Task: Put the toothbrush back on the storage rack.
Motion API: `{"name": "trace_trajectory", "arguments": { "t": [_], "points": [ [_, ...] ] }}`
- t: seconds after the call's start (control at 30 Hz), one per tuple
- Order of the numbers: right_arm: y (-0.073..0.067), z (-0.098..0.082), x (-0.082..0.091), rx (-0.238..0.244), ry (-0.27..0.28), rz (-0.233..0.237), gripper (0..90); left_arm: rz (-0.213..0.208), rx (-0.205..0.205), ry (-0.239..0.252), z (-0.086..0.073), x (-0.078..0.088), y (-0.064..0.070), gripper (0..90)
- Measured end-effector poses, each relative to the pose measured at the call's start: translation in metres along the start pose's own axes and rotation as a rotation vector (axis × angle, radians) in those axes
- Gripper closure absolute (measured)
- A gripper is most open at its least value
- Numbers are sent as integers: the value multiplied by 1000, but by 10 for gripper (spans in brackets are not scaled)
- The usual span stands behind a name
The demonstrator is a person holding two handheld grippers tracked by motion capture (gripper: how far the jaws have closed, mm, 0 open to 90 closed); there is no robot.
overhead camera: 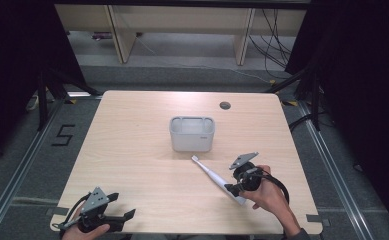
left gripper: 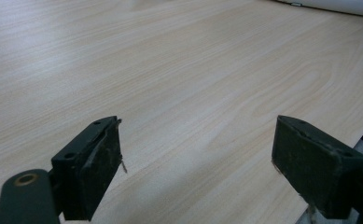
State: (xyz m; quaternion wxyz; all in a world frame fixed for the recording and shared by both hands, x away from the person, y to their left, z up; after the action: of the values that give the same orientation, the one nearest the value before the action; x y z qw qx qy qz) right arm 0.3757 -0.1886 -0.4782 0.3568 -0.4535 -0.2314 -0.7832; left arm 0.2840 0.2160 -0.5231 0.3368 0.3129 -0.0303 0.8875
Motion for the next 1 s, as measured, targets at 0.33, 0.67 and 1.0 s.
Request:
{"name": "trace_trajectory", "arguments": {
  "t": [0.33,0.67,1.0],
  "points": [
    [-3,14,-15,24,-96,2,453,0,-1,0,0,0,0,150],
    [-4,26,-31,42,-208,25,481,4,-2,2,0,1,0,150],
    [3,31,-43,69,-277,27,521,2,-3,3,0,1,0,150]
  ]
}}
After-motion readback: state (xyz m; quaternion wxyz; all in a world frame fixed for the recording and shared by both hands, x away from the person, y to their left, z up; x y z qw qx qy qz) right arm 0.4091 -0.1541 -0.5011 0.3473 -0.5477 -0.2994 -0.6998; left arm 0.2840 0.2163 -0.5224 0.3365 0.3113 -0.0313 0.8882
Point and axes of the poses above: each handheld gripper's, and its own axes: x roughly backward along the jaws, z roughly out of its top, y roughly to its right, the point moved 3 cm from there along -x, roughly forward along the jaws, and after that the axes turned 1 degree about -y, right-handed, at the moved point
